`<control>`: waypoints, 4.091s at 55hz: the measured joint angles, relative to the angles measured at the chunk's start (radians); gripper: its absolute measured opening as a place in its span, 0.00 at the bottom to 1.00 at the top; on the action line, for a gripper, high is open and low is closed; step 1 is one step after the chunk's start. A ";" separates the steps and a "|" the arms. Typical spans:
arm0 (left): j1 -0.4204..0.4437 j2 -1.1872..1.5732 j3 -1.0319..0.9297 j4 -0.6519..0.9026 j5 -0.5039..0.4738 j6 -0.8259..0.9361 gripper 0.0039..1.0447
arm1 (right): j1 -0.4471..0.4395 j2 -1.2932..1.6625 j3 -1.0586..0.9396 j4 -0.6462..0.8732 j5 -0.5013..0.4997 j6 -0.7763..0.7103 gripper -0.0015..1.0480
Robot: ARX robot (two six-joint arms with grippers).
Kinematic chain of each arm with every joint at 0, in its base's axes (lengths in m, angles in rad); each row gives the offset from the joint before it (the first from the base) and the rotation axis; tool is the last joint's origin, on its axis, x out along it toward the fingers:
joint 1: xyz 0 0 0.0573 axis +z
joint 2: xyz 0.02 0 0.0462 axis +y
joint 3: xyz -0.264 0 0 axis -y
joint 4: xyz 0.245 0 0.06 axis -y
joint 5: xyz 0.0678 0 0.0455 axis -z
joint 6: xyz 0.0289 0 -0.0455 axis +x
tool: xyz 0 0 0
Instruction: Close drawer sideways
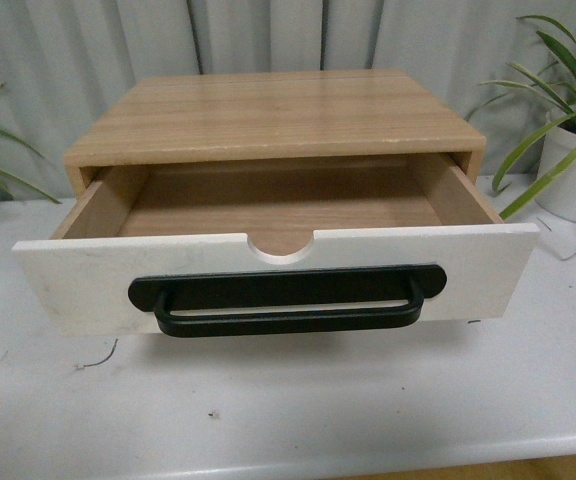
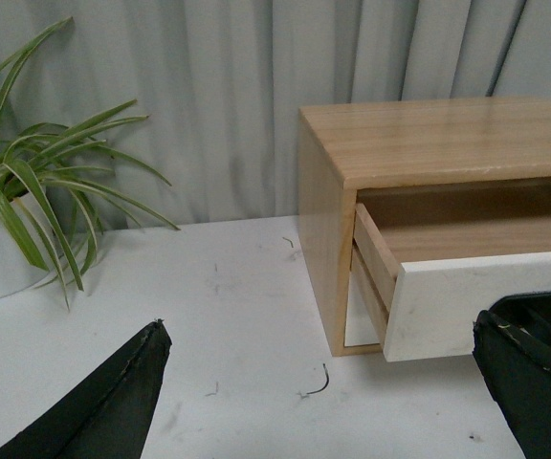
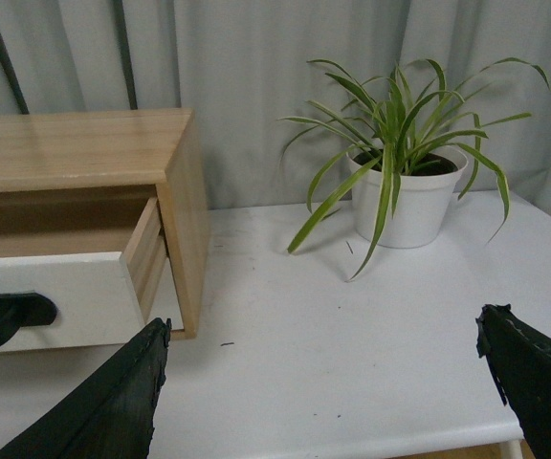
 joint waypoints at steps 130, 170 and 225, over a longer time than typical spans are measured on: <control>-0.129 1.600 0.739 0.186 0.293 1.106 0.94 | 0.345 1.678 0.966 -0.137 -0.268 -0.716 0.94; -0.178 1.765 0.857 0.220 0.242 1.059 0.94 | 0.307 1.844 1.116 -0.068 -0.189 -0.662 0.94; 0.101 0.489 0.111 0.050 0.446 0.536 0.94 | 0.376 0.742 0.256 0.099 0.117 -0.312 0.94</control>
